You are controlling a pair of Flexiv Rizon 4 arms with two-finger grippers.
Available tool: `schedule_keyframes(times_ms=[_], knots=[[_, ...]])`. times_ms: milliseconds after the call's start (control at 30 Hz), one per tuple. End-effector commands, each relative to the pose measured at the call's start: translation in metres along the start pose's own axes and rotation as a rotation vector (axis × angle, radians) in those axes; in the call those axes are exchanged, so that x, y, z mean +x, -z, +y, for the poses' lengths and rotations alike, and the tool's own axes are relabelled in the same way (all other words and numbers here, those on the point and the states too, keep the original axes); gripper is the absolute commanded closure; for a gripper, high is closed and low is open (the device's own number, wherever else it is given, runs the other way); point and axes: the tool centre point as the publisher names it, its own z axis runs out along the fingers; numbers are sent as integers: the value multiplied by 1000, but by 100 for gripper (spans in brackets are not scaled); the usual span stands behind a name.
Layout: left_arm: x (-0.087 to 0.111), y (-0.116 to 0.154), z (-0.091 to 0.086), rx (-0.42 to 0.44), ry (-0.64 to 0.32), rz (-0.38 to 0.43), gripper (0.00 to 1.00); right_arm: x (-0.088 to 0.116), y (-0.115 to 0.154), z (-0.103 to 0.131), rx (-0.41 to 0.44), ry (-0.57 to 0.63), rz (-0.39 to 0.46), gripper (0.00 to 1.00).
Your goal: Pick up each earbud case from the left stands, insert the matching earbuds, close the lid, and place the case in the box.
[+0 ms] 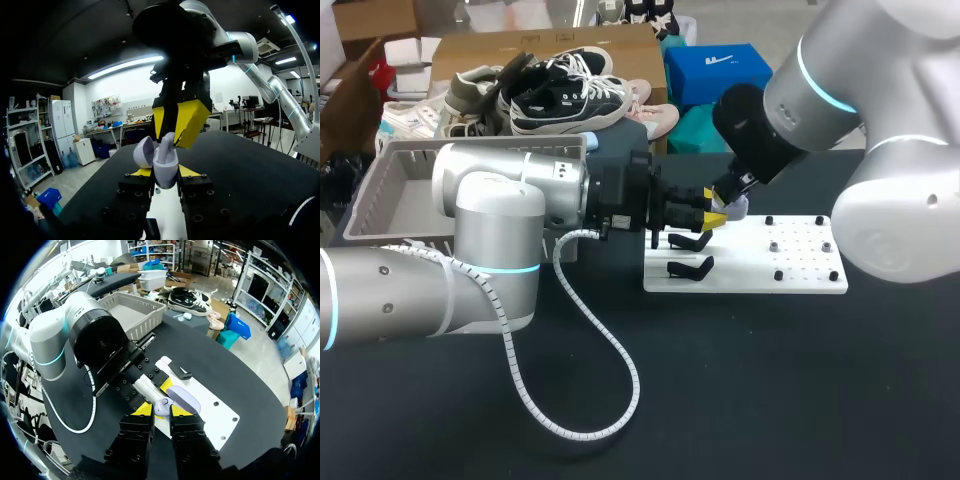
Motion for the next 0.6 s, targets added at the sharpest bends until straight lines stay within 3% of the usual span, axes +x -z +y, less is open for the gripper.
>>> schedule_keyframes(times_ms=[33,500,600], knots=[[0,-1,1,1,-1,-2,100,0,-1,3,9,-2,0,100],[0,-1,1,1,-1,-2,100,-3,-1,2,24,-3,11,100],[0,-1,1,1,-1,-2,100,-3,-2,3,25,-3,13,89]])
